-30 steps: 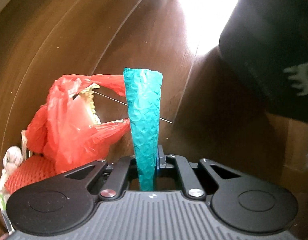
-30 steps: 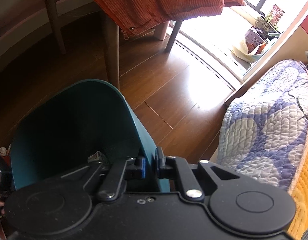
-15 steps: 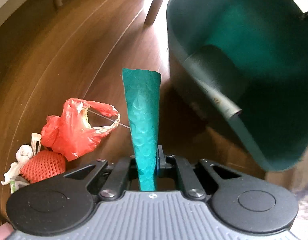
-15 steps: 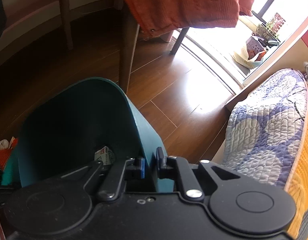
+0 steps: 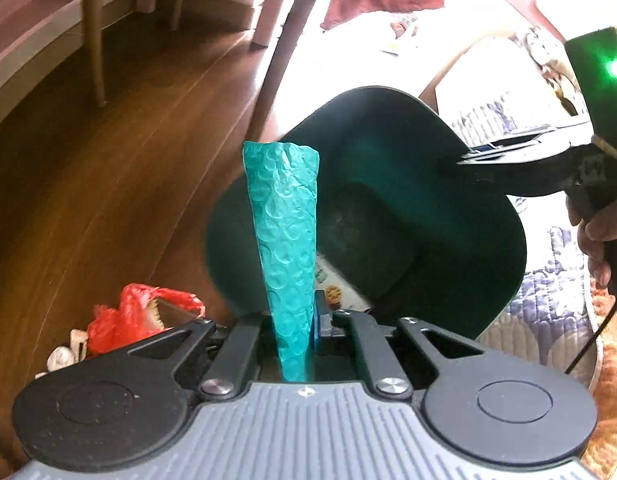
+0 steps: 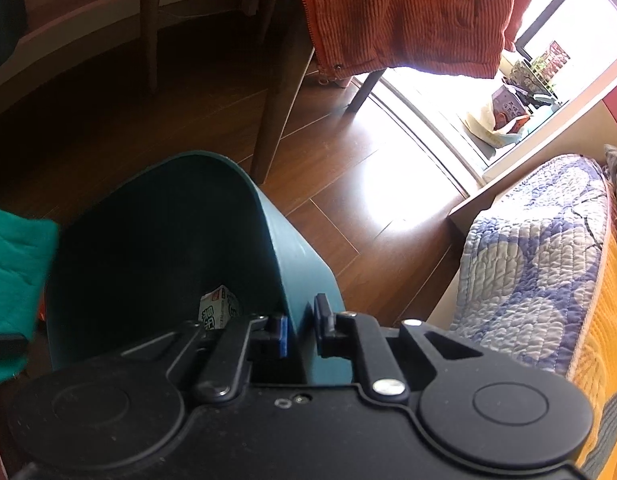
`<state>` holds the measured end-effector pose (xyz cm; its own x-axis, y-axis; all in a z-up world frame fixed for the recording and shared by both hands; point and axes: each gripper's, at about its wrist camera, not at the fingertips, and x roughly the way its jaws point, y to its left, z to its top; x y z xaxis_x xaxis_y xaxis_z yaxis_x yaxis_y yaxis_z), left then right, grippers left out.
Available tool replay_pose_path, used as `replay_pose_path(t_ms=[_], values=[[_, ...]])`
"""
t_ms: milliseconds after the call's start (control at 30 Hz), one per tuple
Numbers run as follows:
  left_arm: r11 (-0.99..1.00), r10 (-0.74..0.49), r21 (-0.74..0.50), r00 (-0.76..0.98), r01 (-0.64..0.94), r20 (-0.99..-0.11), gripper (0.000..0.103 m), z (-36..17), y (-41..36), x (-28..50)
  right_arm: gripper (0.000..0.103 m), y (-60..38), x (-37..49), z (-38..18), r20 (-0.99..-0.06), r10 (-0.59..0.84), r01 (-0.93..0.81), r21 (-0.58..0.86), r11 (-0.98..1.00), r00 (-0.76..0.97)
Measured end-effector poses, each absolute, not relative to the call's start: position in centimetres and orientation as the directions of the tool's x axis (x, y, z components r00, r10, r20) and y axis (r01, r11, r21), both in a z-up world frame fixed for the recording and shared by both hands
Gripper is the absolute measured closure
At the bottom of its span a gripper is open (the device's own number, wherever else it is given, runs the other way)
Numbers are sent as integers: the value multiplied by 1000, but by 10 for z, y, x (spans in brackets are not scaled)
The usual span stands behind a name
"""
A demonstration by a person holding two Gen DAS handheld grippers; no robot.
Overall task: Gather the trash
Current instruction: 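Carry the bubble wrap into the wastebasket and open the left tool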
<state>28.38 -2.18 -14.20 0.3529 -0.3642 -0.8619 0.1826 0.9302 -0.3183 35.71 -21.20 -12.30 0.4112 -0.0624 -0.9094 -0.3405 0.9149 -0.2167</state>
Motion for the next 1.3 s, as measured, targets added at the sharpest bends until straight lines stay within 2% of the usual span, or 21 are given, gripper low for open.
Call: replay_pose_path(t_ms=[333, 700, 800, 867, 933, 1300], values=[[924, -364, -324, 207, 204, -908, 98, -197, -78, 309, 91, -212, 358, -125, -911, -68, -337, -219, 915, 407], [943, -290, -247, 184, 222, -939, 95, -221, -97, 306, 90, -210, 358, -127, -916, -66, -348, -216, 912, 396], [938, -308, -263, 189, 227, -932, 80, -221, -95, 305, 89, -211, 359, -127, -917, -61, -350, -211, 912, 395], [938, -311, -265, 203, 224, -929, 55, -220, -91, 303, 89, -211, 359, -128, -918, -57, -354, -208, 912, 393], [938, -314, -265, 226, 223, -922, 39, -218, -86, 298, 89, -212, 359, -128, -918, -56, -356, -207, 911, 393], [943, -310, -246, 318, 225, -896, 38, -184, -46, 280, 88, -215, 363, -131, -922, -56, -368, -208, 906, 383]])
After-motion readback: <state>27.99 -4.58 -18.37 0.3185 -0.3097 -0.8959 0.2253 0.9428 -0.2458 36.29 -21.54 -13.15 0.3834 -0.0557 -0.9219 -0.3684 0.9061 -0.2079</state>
